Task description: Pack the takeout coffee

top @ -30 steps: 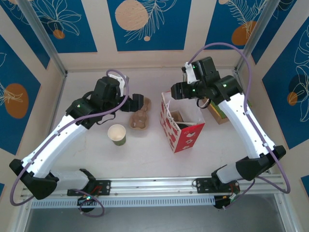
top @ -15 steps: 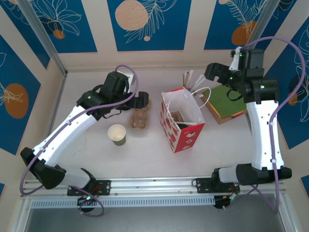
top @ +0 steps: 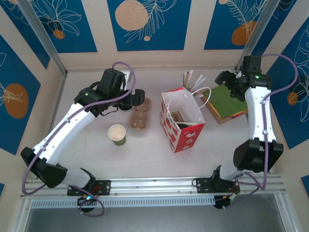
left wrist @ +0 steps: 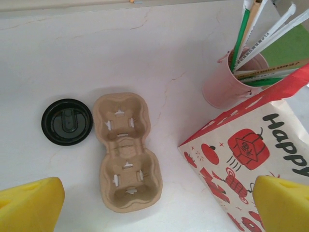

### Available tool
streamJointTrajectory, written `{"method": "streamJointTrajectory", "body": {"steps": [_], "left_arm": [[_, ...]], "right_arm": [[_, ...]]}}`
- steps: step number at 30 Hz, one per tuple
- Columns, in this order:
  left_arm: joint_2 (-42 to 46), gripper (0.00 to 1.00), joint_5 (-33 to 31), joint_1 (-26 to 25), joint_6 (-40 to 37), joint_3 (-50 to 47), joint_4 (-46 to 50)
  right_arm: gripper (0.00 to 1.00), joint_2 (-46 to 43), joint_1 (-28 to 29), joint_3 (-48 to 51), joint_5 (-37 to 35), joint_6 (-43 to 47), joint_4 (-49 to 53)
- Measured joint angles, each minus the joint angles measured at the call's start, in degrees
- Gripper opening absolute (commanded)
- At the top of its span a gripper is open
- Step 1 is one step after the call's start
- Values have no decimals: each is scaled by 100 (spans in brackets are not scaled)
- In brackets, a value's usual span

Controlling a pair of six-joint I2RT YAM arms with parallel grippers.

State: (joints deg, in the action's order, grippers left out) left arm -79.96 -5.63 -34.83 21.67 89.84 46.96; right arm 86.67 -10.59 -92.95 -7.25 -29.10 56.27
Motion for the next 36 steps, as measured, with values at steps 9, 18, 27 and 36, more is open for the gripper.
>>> {"method": "streamJointTrajectory", "body": {"steps": [9,18,27,36], "left_arm": [[26,100,0,282,-133,0,205],[212,100,35,450,-168,-210,192],[214,100,116,575,-164,-317,190],[192,100,219,614,-101,-321,186]], "right_arm": [[90,1480,-90,37,-223,-238,-328],[86,2994,-94,-723,-638,-485,-393],[98,3735,-90,-1738,-1266,-647,-85],[99,3836,-13,-1709,-1486,-767,76]]}}
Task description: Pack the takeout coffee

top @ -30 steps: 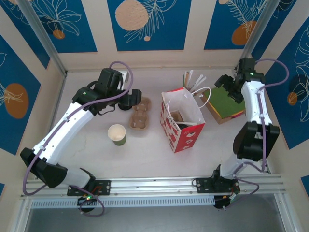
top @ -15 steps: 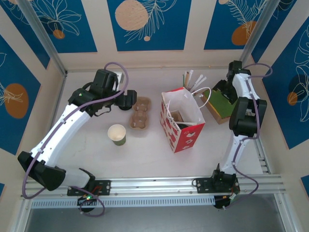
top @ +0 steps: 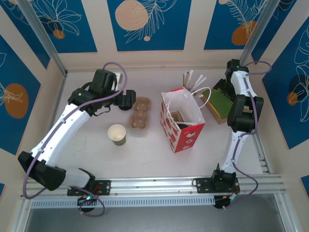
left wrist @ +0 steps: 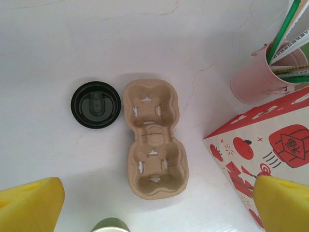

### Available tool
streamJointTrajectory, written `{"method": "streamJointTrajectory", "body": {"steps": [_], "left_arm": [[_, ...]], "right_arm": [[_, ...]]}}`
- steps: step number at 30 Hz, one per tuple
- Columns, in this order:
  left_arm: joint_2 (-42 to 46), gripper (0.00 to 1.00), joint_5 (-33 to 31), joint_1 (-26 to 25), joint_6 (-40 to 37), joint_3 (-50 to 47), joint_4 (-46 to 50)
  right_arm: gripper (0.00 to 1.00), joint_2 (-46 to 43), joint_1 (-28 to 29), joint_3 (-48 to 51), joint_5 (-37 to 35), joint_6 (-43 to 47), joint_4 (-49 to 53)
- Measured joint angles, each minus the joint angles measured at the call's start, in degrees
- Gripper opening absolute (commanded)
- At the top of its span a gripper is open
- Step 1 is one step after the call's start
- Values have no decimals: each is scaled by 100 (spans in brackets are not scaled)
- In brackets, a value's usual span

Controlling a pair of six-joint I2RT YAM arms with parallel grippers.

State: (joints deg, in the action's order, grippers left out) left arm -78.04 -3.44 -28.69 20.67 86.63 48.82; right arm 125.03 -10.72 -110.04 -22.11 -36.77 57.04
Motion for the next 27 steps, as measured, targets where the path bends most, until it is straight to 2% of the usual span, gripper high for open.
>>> {"method": "streamJointTrajectory", "body": {"steps": [4,11,16,20,23,25,27], "left_arm": [[-37,100,26,7,24,0,0],[-44,100,46,7,87,0,0],[-44,100,46,7,153,0,0],[-37,100,46,7,153,-2,0],[0,100,46,7,175,-2,2],[46,100,46,7,190,-11,2],[98,100,46,7,195,-28,4]], "right_arm": [[100,72,0,140,20,-26,-28],[88,101,-2,468,109,-37,-195],[62,61,-35,693,144,13,-378],[58,-70,-55,811,179,11,-439],[47,-223,-55,901,197,55,-470],[35,-378,-55,968,199,109,-485],[30,-509,-55,984,223,136,-498]]}}
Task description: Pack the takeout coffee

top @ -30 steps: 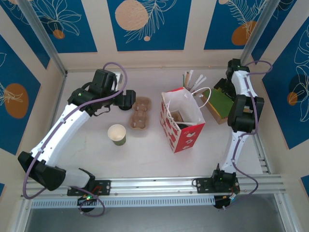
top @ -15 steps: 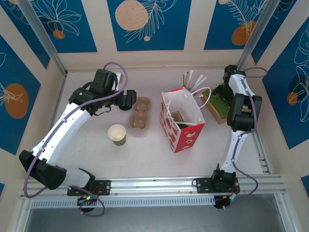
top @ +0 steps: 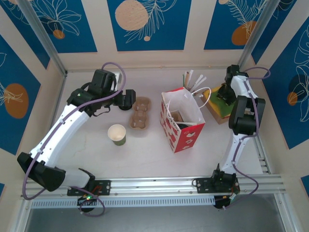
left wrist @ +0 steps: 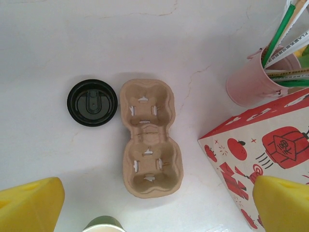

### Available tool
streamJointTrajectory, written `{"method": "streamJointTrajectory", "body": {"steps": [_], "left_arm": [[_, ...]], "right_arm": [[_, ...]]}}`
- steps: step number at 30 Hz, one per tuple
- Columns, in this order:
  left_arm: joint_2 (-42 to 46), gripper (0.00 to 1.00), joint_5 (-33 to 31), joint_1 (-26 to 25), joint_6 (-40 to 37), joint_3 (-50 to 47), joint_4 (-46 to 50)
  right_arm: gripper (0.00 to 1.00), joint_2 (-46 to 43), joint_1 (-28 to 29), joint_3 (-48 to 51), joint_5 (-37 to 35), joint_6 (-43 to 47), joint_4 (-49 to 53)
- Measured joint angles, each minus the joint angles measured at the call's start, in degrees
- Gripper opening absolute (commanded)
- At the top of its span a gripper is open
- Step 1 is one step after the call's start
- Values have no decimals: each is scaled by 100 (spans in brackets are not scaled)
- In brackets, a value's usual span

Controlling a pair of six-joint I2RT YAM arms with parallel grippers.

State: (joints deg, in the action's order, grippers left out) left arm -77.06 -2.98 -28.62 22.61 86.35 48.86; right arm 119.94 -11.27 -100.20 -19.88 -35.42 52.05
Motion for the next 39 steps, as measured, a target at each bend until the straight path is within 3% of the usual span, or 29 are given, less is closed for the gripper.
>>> {"method": "streamJointTrajectory", "body": {"steps": [6,20,39], "left_arm": [[87,100,-2,0,4,-17,2],[498,100,0,0,114,-44,33],[1414,100,398,-42,739,-564,262]], "right_arm": [[4,-295,7,155,42,37,-55],[0,-1676,264,535,42,83,-44],[0,-4382,1606,533,-96,885,15]]}}
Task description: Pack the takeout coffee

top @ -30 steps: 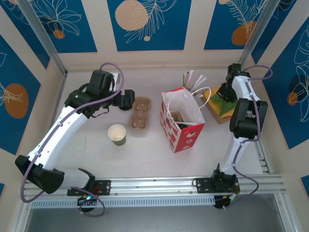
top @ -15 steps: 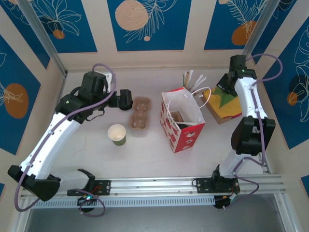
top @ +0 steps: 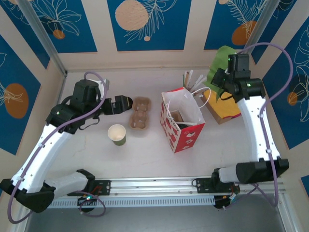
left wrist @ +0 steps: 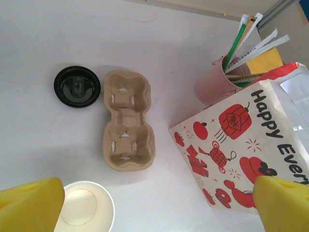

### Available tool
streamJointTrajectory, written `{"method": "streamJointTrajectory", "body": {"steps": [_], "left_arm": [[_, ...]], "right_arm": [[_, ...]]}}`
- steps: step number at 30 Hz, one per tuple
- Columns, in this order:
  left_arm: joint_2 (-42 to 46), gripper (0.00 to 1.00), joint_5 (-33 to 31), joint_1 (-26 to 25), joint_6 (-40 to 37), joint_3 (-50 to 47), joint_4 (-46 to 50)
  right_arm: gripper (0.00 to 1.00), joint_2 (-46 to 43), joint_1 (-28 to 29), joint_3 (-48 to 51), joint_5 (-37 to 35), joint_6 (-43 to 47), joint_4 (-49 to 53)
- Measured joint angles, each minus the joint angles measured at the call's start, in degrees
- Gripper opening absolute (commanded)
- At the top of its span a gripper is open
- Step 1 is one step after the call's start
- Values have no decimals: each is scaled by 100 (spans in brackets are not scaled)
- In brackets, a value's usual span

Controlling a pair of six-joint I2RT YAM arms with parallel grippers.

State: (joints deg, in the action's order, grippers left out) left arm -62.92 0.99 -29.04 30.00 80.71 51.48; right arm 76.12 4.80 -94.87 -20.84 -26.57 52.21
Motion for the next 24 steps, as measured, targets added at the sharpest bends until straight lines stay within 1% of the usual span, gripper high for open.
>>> {"method": "streamJointTrajectory", "body": {"steps": [5,10,15,20,24], "left_arm": [[166,100,52,-162,232,-269,-46],[175,100,52,-413,417,-516,-286],[245,100,48,-586,566,-890,-592],[330,100,42,-647,662,-1161,-809],[374,100,-15,-651,704,-1207,-909]], "right_arm": [[0,-516,129,-26,-24,286,101],[0,-765,623,-299,-44,625,249],[0,-719,1499,-857,-286,964,474],[0,-393,2527,-1412,-935,1314,809],[0,-2,3195,-1652,-1495,1495,1200]]}}
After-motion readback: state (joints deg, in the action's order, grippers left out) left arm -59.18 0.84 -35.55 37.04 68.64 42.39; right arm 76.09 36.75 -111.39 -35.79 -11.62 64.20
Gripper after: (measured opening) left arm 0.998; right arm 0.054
